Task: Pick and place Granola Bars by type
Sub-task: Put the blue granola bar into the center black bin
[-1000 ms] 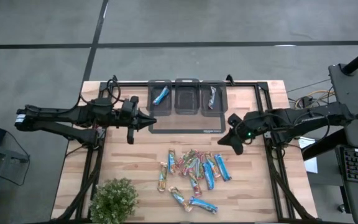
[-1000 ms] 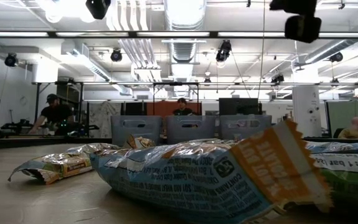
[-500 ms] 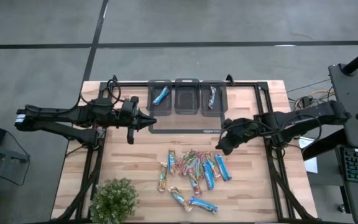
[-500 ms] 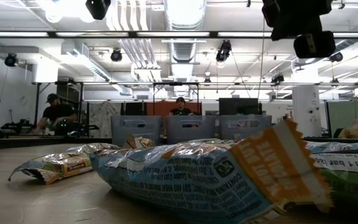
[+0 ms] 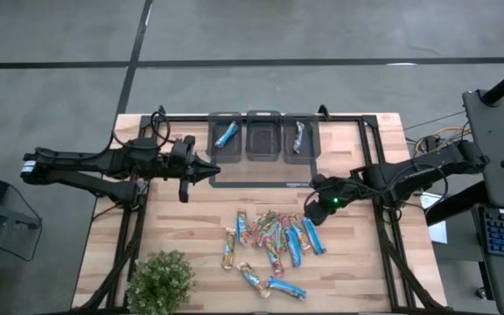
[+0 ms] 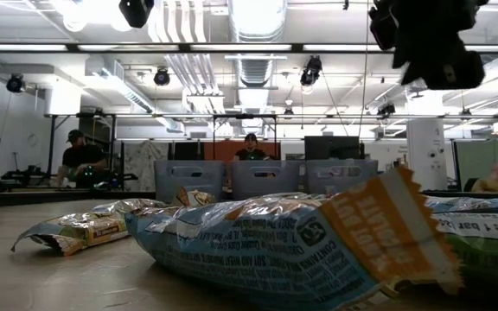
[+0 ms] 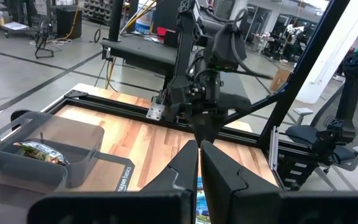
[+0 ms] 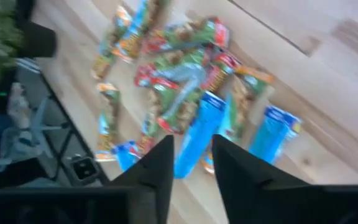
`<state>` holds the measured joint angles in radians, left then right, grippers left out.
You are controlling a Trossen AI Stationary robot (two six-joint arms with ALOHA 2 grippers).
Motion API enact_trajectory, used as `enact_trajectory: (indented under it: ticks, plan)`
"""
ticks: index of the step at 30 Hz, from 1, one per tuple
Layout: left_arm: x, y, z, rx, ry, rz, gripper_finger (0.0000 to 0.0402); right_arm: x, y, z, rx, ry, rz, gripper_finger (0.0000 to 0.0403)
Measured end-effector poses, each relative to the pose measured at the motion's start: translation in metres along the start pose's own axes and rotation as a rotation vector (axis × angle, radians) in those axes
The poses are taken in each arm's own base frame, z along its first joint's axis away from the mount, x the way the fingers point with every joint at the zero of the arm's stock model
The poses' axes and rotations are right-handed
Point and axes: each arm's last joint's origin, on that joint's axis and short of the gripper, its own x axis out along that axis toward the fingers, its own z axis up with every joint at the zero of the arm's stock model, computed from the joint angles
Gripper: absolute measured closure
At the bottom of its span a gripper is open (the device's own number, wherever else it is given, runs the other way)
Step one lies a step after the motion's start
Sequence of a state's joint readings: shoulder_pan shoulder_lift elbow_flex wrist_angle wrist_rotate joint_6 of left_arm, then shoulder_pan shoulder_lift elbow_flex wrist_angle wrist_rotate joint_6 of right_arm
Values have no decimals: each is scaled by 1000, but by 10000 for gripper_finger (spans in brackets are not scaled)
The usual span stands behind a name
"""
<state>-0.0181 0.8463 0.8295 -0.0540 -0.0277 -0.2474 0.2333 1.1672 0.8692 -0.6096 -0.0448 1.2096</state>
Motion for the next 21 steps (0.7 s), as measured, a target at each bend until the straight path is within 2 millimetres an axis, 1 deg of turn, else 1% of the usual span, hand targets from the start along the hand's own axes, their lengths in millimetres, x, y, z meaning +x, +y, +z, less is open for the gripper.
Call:
enact_trajectory:
  ticks: [5,11,16,21]
  plan:
    - [0,0,0,0,0,0,399,2,-6,-6,33,18,-84,236]
    - [0,0,0,0,0,0,399,7,-7,-7,33,27,-119,176]
    - [0,0,0,0,3,1,399,14,-8,-7,35,15,-151,146]
    - [0,0,0,1,2,1,399,22,-9,-6,83,18,-172,134]
